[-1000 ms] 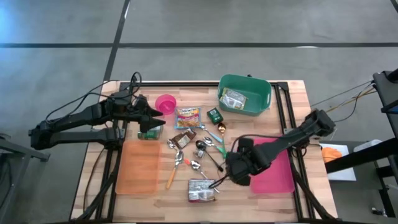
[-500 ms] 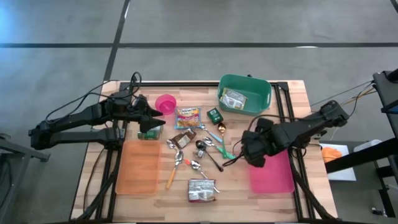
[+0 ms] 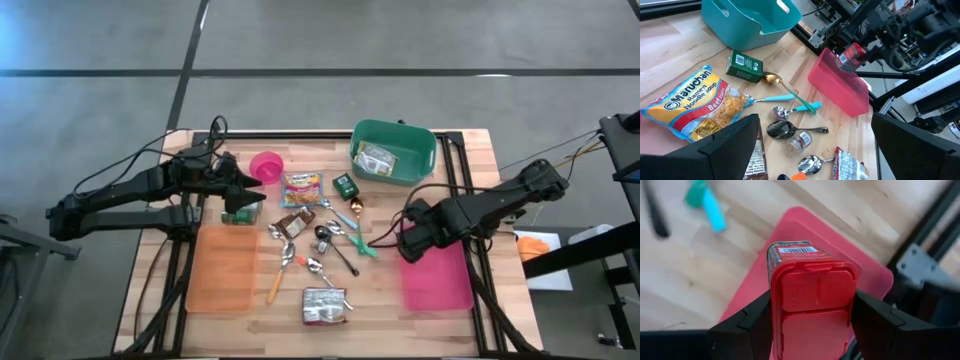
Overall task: Pick & Place Food Item
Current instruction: Put the red seasoning can into the pink bin
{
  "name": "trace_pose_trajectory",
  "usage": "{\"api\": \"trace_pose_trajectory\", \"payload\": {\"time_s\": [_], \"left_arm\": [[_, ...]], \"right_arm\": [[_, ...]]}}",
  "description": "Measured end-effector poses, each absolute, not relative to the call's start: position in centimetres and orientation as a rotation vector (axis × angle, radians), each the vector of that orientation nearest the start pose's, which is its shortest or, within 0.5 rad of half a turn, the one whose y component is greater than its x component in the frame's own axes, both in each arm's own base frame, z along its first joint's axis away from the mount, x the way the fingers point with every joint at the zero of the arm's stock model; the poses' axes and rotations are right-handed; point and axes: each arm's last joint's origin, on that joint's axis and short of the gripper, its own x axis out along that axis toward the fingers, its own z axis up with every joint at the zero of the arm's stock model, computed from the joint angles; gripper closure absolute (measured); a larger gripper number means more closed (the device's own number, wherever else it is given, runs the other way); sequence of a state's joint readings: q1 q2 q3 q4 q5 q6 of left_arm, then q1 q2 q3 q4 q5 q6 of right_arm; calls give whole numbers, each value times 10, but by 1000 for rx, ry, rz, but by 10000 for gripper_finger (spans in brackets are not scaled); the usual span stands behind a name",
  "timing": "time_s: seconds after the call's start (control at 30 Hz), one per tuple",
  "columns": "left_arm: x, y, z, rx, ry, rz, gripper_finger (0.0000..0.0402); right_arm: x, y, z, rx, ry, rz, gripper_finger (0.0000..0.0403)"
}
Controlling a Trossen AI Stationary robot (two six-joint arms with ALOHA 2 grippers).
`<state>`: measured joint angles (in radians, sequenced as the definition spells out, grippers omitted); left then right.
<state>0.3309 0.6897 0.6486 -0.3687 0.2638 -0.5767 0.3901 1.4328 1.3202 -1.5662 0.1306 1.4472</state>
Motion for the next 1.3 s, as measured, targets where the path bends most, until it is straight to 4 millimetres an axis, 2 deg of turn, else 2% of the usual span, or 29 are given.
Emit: {"api": "trace_pose_trajectory", "payload": {"time_s": [0.33, 0.53, 0.8, 1.1, 1.3], "left_arm": [[146, 42, 283, -689, 365, 178, 11], [146, 42, 283, -690, 365, 174, 11], [146, 42, 283, -694, 369, 160, 11], [146, 41, 283, -719, 367, 163, 11], [146, 41, 283, -719, 367, 163, 11]], "right_arm": [[204, 80, 278, 792, 1317, -1161, 196], [208, 82, 265, 854, 1282, -1147, 196], [202, 80, 245, 866, 1309, -1220, 196], [200, 80, 217, 913, 1299, -1204, 196], [200, 79, 212, 951, 1273, -1228, 196]]}}
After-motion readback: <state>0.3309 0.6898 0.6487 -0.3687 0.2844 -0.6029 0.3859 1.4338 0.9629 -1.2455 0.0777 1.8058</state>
